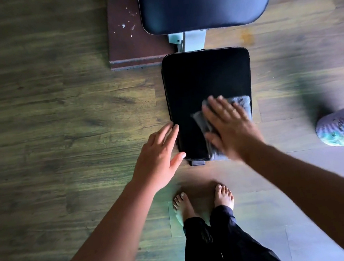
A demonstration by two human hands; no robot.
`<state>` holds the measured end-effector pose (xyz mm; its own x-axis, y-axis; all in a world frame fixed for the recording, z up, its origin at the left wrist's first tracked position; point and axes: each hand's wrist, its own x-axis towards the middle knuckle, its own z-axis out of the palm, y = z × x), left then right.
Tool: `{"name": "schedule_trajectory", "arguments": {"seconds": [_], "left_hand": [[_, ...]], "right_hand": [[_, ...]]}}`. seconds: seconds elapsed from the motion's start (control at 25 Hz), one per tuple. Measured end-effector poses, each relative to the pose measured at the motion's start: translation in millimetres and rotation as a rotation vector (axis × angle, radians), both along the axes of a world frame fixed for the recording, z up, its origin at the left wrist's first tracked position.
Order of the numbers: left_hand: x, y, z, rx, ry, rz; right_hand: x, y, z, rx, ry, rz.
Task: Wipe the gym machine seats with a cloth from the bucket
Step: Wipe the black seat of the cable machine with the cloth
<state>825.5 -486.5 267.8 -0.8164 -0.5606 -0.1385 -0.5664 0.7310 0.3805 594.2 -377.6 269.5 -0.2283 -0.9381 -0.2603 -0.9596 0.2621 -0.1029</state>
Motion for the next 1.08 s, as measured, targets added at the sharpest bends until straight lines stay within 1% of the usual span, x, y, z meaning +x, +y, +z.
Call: {"name": "schedule_trajectory", "arguments": {"seconds": [0.12,0.2,0.24,0.32,0.4,0.44,0.48,0.56,0.64,0.68,0.72,0.76,0.84,0.92,0.96,1.0,1.08], "left_hand": [[-1.1,0.8,1.3,-0.008,-0.007,0.005],[-1.0,0.7,1.5,-0.009,-0.014,0.003],[-0.9,0.2,2.0,-0.008,-0.017,0.000],[-1.5,-0.6,2.8,-0.005,-0.021,-0.001],[-1.7,-0.4,4.2,-0.001,-0.021,0.000],[-1.9,-0.1,4.9,0.001,-0.023,0.001],[-2.1,0.1,5.4,0.002,-0.025,0.003],[-2.5,1.0,5.9,-0.002,-0.031,0.008],[-3.5,1.3,6.4,0.005,-0.034,0.011],[-3.8,0.7,6.5,0.007,-0.034,0.009],[-3.7,0.4,6.9,0.006,-0.037,0.006],[-3.6,0.3,6.8,0.004,-0.042,0.004],[-2.7,0.2,5.7,-0.001,-0.048,0.004],[-3.2,-0.3,5.0,-0.005,-0.045,0.010],[-5.1,-1.1,4.6,-0.007,-0.043,0.017],[-8.0,-1.5,3.9,-0.010,-0.039,0.025],[-17.3,-1.3,2.5,-0.012,-0.022,0.034]], "right_hand": [[-40.4,-42.0,-2.1,-0.062,-0.007,-0.266],[-22.8,-44.1,-0.7,-0.063,-0.017,-0.315],[-5.7,-31.9,0.0,-0.059,-0.021,-0.275],[22.8,10.2,3.7,-0.040,-0.016,-0.110],[14.1,35.7,5.6,-0.022,-0.023,0.038],[-2.6,33.6,4.0,-0.023,-0.031,0.046],[-19.8,23.4,1.7,-0.018,-0.032,0.004],[-49.1,-11.8,-1.8,-0.042,-0.026,-0.154],[-55.1,-43.5,-1.9,-0.060,-0.037,-0.303],[-44.7,-51.1,-0.3,-0.061,-0.042,-0.343],[-28.0,-49.2,0.8,-0.067,-0.043,-0.337],[-8.0,-37.9,2.7,-0.061,-0.048,-0.273],[24.6,3.5,5.7,-0.038,-0.044,-0.059],[19.0,29.0,6.4,-0.018,-0.039,0.089],[2.3,25.4,4.1,-0.015,-0.037,0.095],[-15.4,13.8,1.3,-0.013,-0.033,0.050],[-46.5,-22.6,-3.0,-0.049,-0.021,-0.114]]}}
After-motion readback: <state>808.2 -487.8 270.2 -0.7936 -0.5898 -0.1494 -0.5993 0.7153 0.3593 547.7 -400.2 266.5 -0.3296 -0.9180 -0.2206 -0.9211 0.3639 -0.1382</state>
